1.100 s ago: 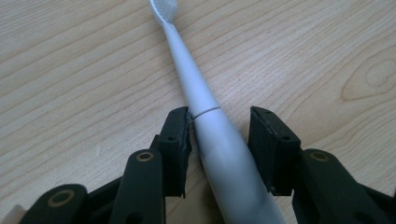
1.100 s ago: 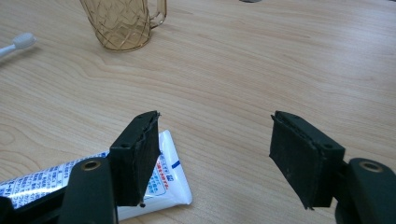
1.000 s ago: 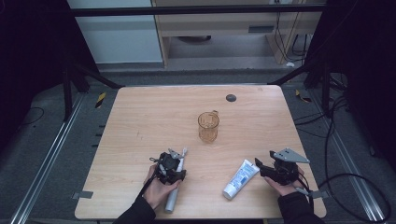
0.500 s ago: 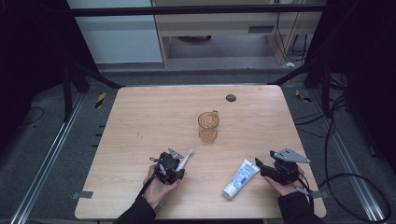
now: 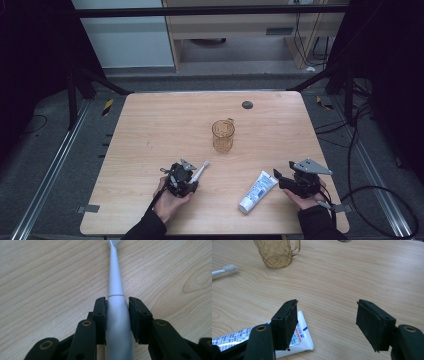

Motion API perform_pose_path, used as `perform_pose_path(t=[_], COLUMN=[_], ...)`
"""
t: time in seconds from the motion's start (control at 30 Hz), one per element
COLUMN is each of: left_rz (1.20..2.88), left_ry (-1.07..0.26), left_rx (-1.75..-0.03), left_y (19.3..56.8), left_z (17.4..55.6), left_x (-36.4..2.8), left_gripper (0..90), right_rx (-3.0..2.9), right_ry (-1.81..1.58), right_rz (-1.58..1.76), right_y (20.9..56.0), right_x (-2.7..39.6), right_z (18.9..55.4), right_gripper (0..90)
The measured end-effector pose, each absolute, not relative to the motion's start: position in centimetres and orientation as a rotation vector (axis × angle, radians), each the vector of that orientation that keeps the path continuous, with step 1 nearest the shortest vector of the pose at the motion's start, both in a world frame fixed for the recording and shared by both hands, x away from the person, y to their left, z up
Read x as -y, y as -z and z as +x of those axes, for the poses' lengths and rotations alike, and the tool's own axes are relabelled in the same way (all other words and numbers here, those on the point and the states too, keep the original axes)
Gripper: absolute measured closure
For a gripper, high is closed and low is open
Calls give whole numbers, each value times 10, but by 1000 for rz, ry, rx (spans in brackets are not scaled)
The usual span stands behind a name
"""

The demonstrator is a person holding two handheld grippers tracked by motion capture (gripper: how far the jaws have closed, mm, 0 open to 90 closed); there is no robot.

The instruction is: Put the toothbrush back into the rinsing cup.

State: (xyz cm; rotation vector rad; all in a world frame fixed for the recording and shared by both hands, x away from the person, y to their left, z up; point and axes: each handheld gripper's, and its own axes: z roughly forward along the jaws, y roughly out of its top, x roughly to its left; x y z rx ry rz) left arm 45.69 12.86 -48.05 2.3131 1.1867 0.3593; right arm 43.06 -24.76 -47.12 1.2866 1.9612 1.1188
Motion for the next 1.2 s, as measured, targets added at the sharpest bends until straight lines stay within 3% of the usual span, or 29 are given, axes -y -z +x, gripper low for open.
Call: perform_pose_path(t=[0.43, 1.2], left_rz=[2250, 2034], left_ry=[-355, -487], left_rx=[-1136, -1051], left_y=[462, 405], left_z=[454, 445], left_x=[-139, -161], left_gripper=[678, 680], right_rx=[-1959, -1952], right_ry=[-1121, -1117], right_rz=[1289, 1301], right_y=[471, 471], right_x=[248, 249], right_z=[430, 431], right_gripper=[337, 339])
